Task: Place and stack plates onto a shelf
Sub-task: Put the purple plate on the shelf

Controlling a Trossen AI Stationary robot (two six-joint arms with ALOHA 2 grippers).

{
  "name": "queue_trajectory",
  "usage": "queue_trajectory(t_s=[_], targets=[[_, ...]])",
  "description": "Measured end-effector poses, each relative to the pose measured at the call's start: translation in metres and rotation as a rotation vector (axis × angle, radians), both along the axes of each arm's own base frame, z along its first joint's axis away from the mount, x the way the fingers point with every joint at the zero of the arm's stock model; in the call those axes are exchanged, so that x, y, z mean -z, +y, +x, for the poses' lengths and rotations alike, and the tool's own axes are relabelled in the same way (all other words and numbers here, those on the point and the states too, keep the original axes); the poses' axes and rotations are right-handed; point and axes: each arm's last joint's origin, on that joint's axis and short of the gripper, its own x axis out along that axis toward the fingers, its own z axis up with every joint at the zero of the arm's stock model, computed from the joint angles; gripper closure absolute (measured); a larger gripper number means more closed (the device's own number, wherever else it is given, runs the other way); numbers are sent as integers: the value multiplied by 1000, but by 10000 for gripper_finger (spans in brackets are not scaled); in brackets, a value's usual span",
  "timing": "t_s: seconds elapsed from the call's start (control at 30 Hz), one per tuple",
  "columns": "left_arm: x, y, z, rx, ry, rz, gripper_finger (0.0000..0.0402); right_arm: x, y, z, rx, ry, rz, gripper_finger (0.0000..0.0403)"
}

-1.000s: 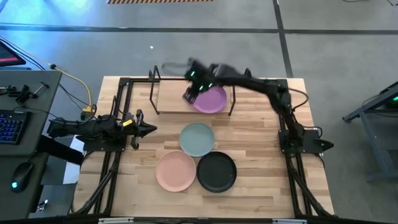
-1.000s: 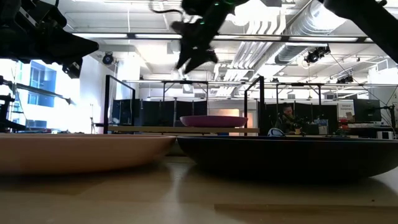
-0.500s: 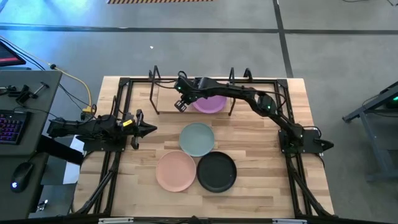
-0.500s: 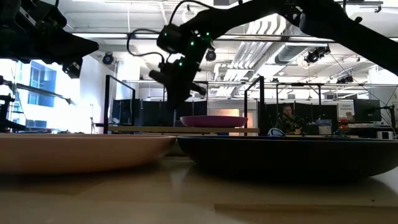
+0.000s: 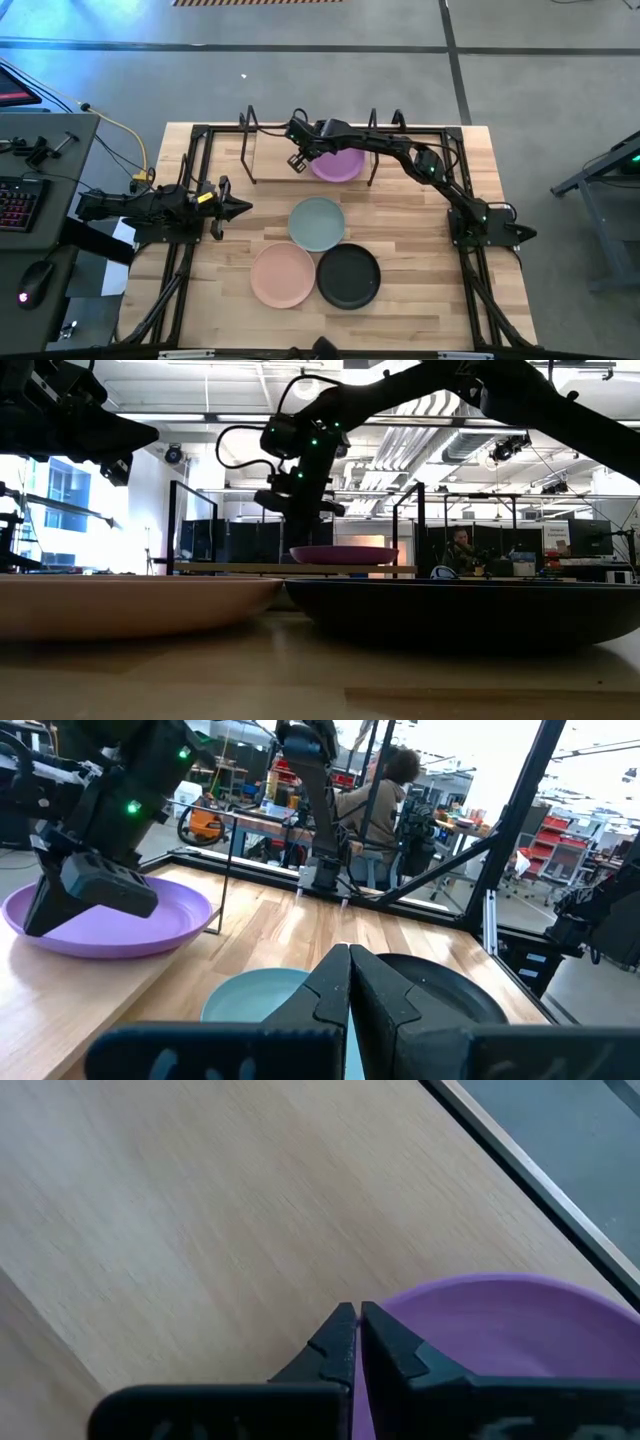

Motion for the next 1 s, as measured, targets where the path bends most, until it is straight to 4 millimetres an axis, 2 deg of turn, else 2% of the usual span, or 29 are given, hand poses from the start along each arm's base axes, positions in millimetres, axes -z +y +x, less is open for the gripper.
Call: queue_trajectory(t_s=[0.77, 1.0], targets=[[0, 0, 0, 0, 0, 0, 401, 3, 0, -8, -42, 122, -41, 403], [0, 0, 0, 0, 0, 0, 401, -12, -1, -7, -67, 108, -71, 403]])
